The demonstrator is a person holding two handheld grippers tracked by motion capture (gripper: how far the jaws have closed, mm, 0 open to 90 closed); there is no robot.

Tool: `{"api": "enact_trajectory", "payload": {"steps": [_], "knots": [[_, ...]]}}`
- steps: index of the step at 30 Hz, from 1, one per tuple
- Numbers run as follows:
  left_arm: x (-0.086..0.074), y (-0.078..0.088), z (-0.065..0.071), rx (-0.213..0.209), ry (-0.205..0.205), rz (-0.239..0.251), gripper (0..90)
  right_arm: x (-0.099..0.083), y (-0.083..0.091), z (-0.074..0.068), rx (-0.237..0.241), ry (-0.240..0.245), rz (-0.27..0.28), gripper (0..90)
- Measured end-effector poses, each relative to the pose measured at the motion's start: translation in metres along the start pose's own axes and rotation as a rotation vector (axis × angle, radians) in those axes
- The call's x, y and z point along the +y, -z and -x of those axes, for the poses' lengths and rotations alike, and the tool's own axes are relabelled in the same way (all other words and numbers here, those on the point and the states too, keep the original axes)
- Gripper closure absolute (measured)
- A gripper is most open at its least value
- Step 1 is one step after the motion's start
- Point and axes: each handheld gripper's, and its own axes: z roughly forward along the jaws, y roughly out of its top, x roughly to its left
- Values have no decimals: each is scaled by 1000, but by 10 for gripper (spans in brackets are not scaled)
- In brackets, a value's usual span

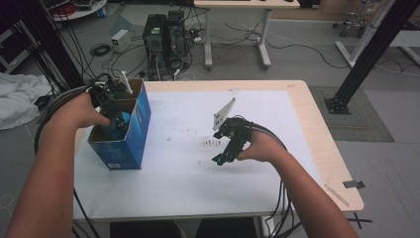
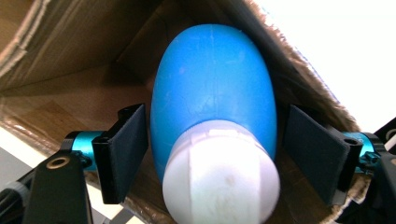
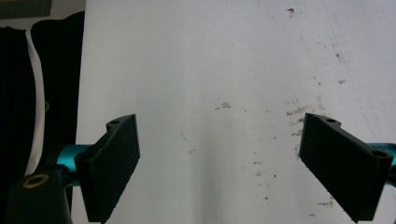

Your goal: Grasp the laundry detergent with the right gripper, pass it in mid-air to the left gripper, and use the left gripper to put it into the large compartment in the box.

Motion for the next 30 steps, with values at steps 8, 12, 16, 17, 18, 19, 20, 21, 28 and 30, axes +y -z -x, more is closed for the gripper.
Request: {"api": "enact_trajectory", "payload": {"steps": [8,12,16,17,18,19,20,21,28,30], "knots": [[-1,9,2,2,-4,11,207,0,2,0,1,3,2,116],[-4,18,3,15,-9,10,175,0,5,0,-1,5,1,116],[-6,24,5,16,-15,20,163,0,5,0,1,3,0,116],[-6,32,9,24,-41,26,145,1,6,0,1,6,-3,116],[-6,32,9,24,-41,26,140,1,6,0,1,6,-3,116],[-6,32,9,24,-41,26,140,1,6,0,0,8,-4,116],[-6,38,13,22,-58,33,140,1,6,0,0,8,-4,116],[-6,38,13,22,-58,33,140,1,6,0,0,8,-4,116],[-1,61,29,18,-124,58,122,6,12,-1,0,13,-15,117],[-1,61,29,18,-124,58,120,6,12,-1,-2,13,-17,117]]}}
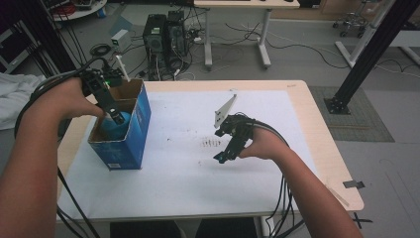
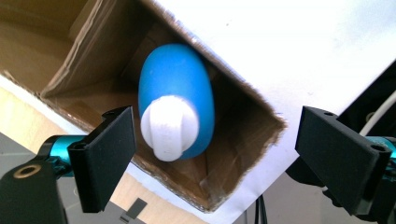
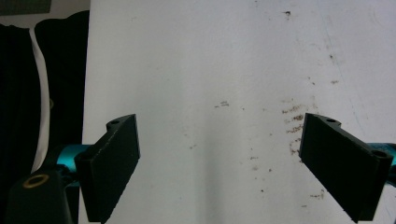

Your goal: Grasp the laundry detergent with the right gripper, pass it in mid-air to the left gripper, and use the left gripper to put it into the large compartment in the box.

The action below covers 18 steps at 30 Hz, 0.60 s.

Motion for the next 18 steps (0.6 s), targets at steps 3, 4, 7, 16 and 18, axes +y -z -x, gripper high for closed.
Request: {"api": "enact_trajectory", "payload": {"steps": [3,4,7,16,18], "knots": [[7,8,10,-7,-46,4,107,2,2,0,2,8,-4,116],[9,9,13,-12,-60,6,101,3,3,0,3,12,-9,117],[17,9,25,-38,-123,9,90,6,7,0,3,4,-30,117],[41,-6,54,-73,-264,-14,59,12,13,1,10,3,-118,117],[47,-11,59,-79,-285,-20,50,13,14,2,7,4,-142,117]]}}
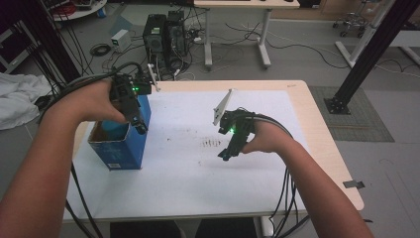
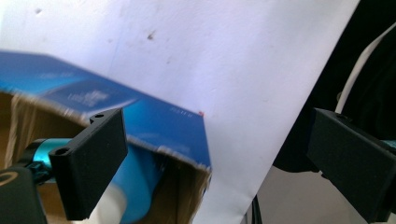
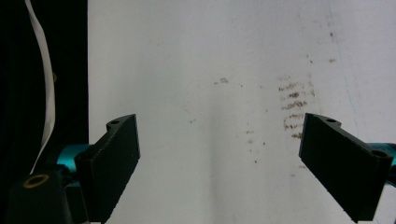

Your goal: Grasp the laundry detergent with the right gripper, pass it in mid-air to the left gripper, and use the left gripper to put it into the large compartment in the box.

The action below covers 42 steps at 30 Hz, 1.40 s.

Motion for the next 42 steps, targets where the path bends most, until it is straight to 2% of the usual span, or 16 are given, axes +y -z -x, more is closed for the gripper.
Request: {"api": "enact_trajectory", "payload": {"steps": [4,7,10,14,15,16,19,20,22,23,28,32,42], "knots": [[13,-9,5,-10,-51,-5,43,1,4,2,-5,-4,-38,117],[19,-15,6,-12,-66,-13,43,1,6,4,-12,-7,-54,117],[27,-28,8,-30,-95,-35,43,1,8,6,-13,-11,-106,117],[32,-35,9,-43,-112,-43,27,2,9,7,-10,-14,-123,117],[36,-42,10,-55,-135,-49,27,2,10,8,-8,-11,-131,117],[36,-42,10,-55,-135,-49,27,2,10,8,-8,-11,-131,117],[41,-49,10,-58,-147,-59,27,3,10,11,-4,-9,-161,117],[42,-53,11,-62,-159,-64,16,3,9,13,-5,-2,-192,116],[43,-55,11,-73,-160,-64,16,2,9,14,-1,-4,-198,117],[44,-56,11,-76,-174,-68,16,2,9,14,-1,-4,-198,117],[46,-63,9,-74,-176,-70,16,1,9,18,-1,-4,-224,117],[47,-69,8,-79,-180,-68,17,1,9,18,-4,-7,-224,117],[49,-71,9,-79,-183,-57,17,1,9,19,-5,-9,-226,117]]}}
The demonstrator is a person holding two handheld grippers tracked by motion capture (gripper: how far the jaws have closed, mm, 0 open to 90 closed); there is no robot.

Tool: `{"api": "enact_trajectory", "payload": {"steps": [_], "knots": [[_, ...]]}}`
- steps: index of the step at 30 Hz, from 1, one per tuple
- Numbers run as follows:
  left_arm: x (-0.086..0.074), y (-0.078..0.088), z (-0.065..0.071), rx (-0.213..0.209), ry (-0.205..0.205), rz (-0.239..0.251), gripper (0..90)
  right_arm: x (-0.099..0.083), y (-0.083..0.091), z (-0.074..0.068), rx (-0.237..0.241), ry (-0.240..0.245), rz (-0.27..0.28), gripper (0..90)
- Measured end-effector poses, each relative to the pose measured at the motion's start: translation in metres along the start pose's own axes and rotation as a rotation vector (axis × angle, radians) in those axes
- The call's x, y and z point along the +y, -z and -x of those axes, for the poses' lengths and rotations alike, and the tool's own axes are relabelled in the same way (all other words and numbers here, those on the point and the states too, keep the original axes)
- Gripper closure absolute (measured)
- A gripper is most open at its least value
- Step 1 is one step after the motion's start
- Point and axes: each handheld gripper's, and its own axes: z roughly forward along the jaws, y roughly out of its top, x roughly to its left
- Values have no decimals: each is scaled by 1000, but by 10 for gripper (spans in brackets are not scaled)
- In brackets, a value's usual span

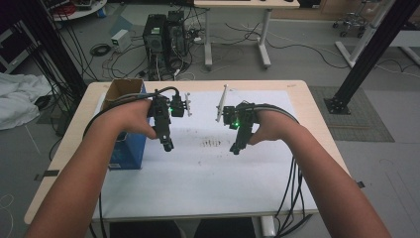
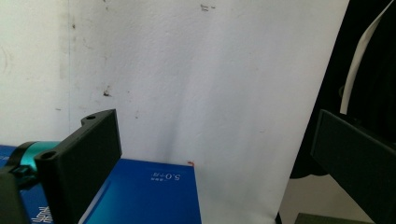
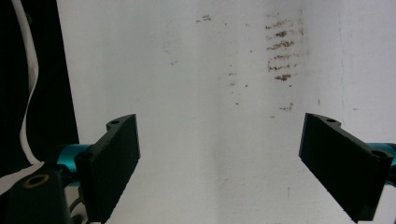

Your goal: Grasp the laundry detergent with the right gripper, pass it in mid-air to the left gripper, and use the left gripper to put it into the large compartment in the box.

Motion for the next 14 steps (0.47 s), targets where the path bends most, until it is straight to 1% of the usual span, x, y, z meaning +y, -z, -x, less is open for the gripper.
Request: {"api": "enact_trajectory", "payload": {"steps": [5,8,9,11,12,14], "knots": [[0,0,-1,3,0,0,17,-1,0,1,-3,-1,-8,117],[0,0,-1,1,4,-1,17,-1,0,1,-4,1,-4,117],[1,0,-1,0,-3,0,17,0,0,1,-3,-1,-4,117],[1,0,-1,0,-3,0,17,0,0,1,-2,-1,-6,116],[1,-2,-2,-2,4,0,17,0,0,1,0,-2,-6,117],[1,-2,-2,-2,4,0,17,0,0,1,-2,0,-5,117]]}}
